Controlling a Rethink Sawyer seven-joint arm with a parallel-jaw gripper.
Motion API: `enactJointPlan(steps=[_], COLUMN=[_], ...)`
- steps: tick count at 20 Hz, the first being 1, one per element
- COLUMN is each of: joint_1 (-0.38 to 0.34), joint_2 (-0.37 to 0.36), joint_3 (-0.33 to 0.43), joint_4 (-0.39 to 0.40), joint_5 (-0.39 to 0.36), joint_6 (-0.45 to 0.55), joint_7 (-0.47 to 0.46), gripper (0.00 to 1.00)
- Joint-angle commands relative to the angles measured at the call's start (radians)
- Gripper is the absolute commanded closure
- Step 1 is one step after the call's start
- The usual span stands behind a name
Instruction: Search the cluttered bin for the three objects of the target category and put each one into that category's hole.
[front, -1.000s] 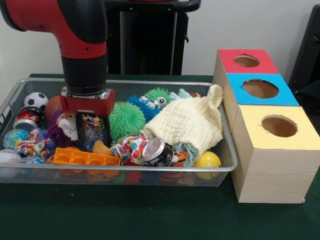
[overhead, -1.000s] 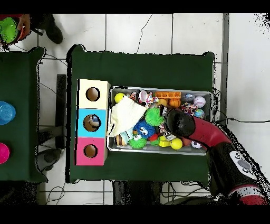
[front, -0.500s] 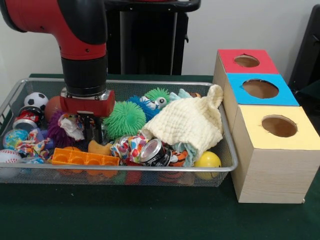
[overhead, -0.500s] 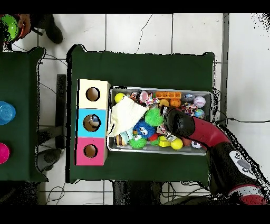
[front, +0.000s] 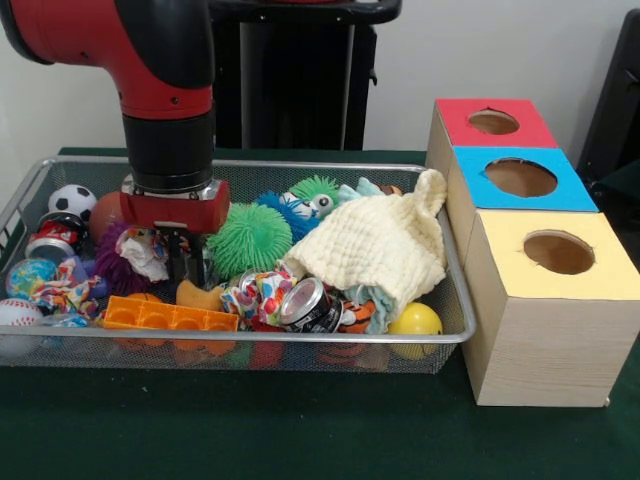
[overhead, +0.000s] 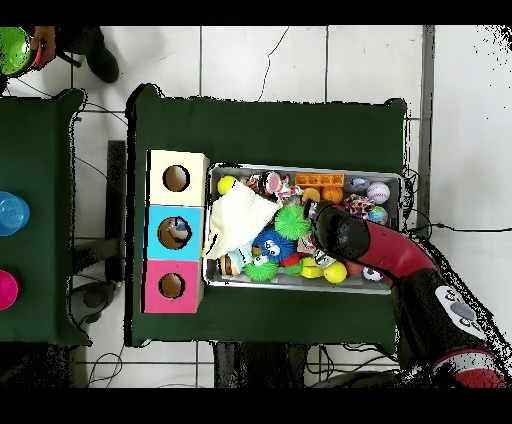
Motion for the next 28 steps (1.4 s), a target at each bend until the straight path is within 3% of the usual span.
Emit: enactJointPlan(steps=[1,8,23,28], joint_1=[-0.007,-0.01,-0.019,-0.021], joint_2=[-0.037,-0.165,-0.226,-0.228], joint_3=[0.025,0.036,0.056,0.064], joint_4=[0.025,0.066,0.064,0.073], joint_5=[-0.037,-0.004,-0.009,0.035], joint_6=[0.125,0.265,0.358,0.397], joint_7=[0.018,-0.001,-0.008,0.026], gripper=[1.0,1.0,1.0,1.0])
